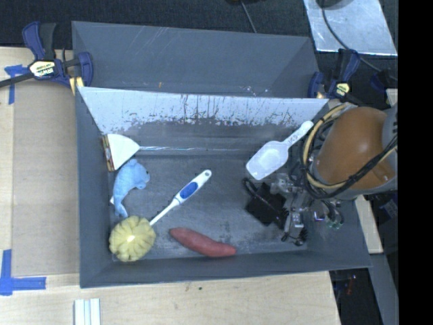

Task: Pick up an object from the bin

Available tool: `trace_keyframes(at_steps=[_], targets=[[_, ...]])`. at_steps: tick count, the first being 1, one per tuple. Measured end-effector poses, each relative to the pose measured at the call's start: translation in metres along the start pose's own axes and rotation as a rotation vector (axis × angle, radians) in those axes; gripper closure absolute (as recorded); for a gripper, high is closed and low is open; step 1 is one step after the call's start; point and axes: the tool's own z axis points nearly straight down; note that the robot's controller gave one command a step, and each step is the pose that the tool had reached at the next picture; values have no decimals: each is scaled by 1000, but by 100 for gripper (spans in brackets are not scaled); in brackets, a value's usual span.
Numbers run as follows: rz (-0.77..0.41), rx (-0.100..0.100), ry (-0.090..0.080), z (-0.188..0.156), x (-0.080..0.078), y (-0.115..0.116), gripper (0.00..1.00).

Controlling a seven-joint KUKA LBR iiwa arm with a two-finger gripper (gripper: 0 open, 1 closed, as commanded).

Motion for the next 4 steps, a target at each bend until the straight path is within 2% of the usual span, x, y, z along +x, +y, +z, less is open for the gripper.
trace_keyframes(at_steps=[1,2,4], targets=[[50,-2,-3,28,-18,-23,0],[71,1,-14,27,-10,-21,100],[70,1,-11,23,-9,-21,100]])
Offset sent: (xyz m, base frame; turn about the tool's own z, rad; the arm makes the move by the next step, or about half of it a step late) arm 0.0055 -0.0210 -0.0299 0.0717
